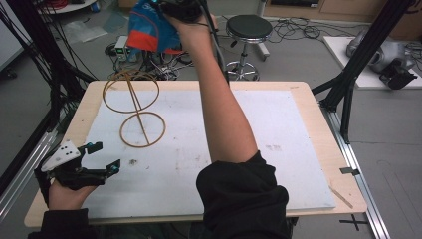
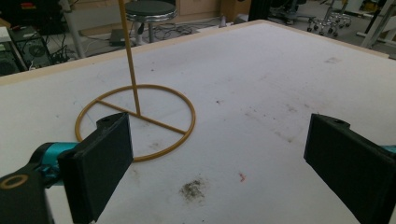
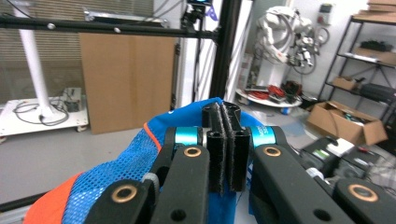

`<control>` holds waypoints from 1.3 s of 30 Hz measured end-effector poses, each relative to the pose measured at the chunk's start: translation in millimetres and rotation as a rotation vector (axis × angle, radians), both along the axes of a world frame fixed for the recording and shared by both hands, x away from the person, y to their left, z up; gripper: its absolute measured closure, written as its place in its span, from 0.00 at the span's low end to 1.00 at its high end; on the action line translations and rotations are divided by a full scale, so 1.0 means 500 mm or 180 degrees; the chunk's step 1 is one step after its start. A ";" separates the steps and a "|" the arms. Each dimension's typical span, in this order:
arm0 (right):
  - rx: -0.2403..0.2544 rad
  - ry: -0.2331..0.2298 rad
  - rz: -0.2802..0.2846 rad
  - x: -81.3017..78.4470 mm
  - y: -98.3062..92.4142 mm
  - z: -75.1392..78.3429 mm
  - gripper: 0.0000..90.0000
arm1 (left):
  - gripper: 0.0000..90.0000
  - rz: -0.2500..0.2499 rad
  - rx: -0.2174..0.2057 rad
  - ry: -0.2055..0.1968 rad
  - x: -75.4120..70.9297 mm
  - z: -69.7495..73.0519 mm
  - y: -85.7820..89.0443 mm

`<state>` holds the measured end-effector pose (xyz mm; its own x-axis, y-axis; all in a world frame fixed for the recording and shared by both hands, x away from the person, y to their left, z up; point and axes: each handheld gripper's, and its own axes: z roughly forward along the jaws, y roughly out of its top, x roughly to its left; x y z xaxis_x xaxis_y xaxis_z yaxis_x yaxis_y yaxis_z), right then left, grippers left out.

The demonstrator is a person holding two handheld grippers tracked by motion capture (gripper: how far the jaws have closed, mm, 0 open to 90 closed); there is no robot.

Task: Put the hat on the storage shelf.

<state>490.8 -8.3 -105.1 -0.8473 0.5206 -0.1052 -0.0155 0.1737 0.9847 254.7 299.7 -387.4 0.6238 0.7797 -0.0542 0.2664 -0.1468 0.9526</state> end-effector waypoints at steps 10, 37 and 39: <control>-0.0351 0.0172 0.0367 -0.018 0.117 -0.100 0.99 | 0.09 0.0006 -0.0006 -0.0001 -0.001 -0.001 -0.001; -0.0414 0.0418 0.0574 -0.077 0.073 -0.208 0.54 | 0.09 -0.0010 0.0059 0.0011 0.001 -0.003 -0.010; -0.0314 0.0361 0.0515 -0.086 0.034 -0.199 0.52 | 0.09 -0.0022 0.0069 0.0018 0.003 -0.004 -0.012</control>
<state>447.8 8.9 -204.6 -0.9283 0.3688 -0.0482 0.0588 0.2735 0.9601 256.0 293.5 -389.3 0.6290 0.7763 -0.0410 0.2706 -0.1692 0.9477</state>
